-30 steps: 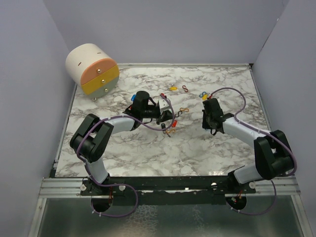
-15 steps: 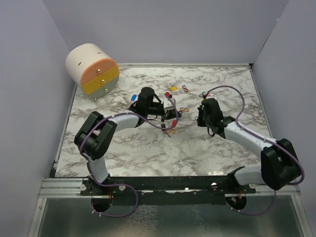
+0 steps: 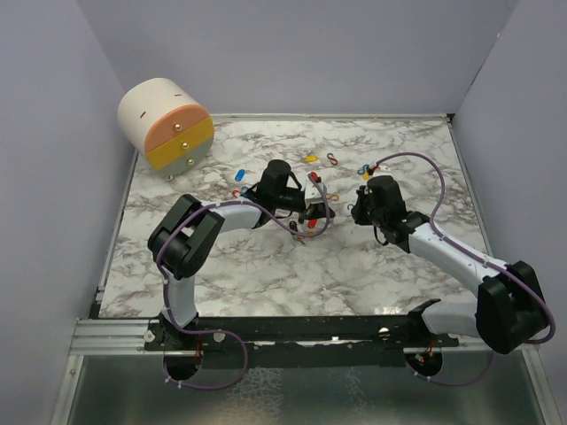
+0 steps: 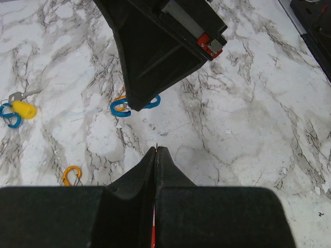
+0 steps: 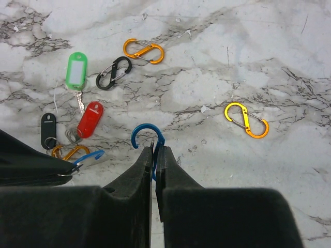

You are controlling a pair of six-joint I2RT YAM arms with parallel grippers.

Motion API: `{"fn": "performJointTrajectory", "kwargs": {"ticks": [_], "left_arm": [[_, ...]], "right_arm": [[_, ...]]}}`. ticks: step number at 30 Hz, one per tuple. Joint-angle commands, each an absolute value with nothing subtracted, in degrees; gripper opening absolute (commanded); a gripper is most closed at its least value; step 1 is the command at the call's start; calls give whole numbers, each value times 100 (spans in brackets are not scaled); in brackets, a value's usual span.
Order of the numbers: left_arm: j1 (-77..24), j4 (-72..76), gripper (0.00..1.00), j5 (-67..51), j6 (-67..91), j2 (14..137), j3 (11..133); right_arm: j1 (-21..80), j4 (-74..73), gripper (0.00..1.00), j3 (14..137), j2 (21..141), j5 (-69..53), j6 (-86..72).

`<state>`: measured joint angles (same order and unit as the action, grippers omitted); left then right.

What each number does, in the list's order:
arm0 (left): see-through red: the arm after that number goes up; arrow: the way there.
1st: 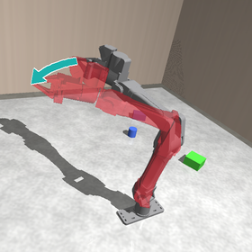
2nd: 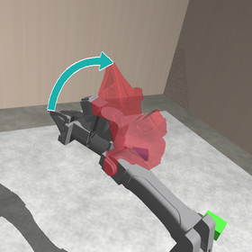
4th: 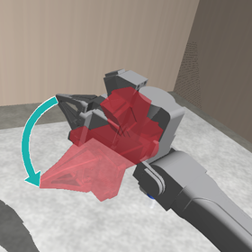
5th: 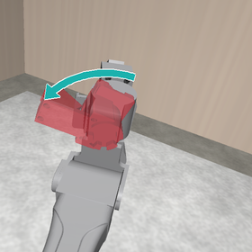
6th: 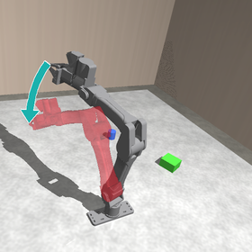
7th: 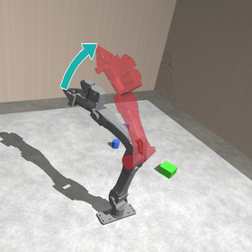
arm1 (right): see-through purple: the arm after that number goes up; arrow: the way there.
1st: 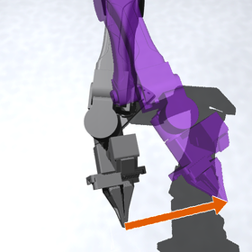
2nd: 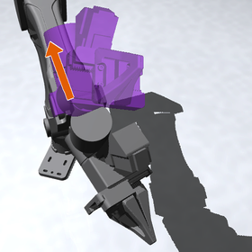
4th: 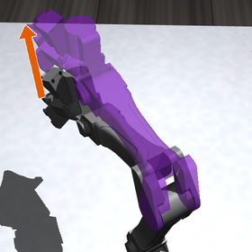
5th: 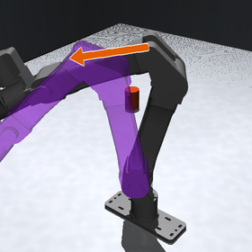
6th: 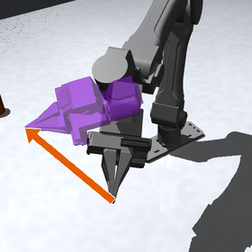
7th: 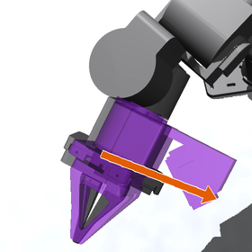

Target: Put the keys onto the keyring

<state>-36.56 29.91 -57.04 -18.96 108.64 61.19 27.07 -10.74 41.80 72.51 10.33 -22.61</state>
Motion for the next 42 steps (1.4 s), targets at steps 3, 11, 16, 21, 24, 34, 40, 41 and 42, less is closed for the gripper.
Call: {"fn": "performJointTrajectory", "kwargs": {"ticks": [3, 11, 16, 21, 24, 34, 40, 41, 42], "left_arm": [[-3738, 2973, 0, -5820, -2077, 10977, 6310], [-3821, 2962, 0, -5585, -2123, 11018, 6401], [-3831, 2946, 0, -5547, -2118, 11097, 6490], [-3841, 2944, 0, -5508, -2110, 11156, 6579], [-3843, 2940, 0, -5481, -2114, 11194, 6623], [-3872, 2937, 0, -5455, -2113, 11309, 6738], [-3891, 2935, 0, -5419, -2120, 11338, 6765], [-3898, 2936, 0, -5410, -2118, 11352, 6766], [-3906, 2937, 0, -5392, -2123, 11347, 6763]], "right_arm": [[2785, -813, 1, 4105, 7069, 757, -2210], [2829, -835, 1, 4101, 6980, 738, -2203], [2845, -844, 1, 4100, 6961, 734, -2199], [2855, -844, 1, 4096, 6926, 721, -2202], [2865, -844, 1, 4082, 6915, 696, -2200], [2897, -834, 1, 4076, 6934, 690, -2189], [2900, -826, 1, 4069, 6942, 688, -2220], [2900, -818, 1, 4068, 6943, 689, -2225], [2900, -818, 1, 4069, 6948, 694, -2232]]}}
